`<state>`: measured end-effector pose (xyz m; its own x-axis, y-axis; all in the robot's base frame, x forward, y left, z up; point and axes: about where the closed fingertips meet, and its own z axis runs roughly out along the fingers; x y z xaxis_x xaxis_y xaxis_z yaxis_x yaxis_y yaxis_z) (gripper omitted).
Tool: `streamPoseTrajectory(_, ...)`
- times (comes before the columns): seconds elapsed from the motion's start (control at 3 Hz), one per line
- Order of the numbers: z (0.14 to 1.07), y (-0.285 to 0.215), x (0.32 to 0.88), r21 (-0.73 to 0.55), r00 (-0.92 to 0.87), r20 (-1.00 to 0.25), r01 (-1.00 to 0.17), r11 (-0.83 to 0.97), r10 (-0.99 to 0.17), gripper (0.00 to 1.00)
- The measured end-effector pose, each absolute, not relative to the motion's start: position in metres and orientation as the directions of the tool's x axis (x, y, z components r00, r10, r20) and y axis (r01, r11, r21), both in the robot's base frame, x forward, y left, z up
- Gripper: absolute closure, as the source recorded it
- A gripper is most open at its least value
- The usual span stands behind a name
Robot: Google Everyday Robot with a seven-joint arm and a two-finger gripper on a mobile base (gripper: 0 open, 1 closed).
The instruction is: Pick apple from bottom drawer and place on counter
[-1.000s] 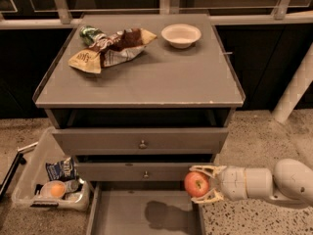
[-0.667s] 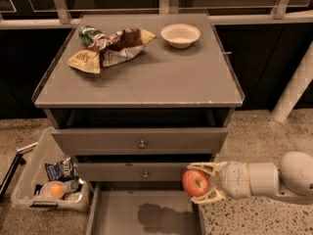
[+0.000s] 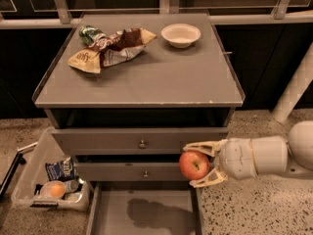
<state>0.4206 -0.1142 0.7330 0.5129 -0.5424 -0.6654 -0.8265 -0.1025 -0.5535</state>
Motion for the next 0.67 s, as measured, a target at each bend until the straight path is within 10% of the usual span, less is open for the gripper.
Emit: streamPoseTrajectory(0.67,0.759,-0.128,0.482,-0.416,0.332,-0.786,-0.908,0.049,-0.522,1.00)
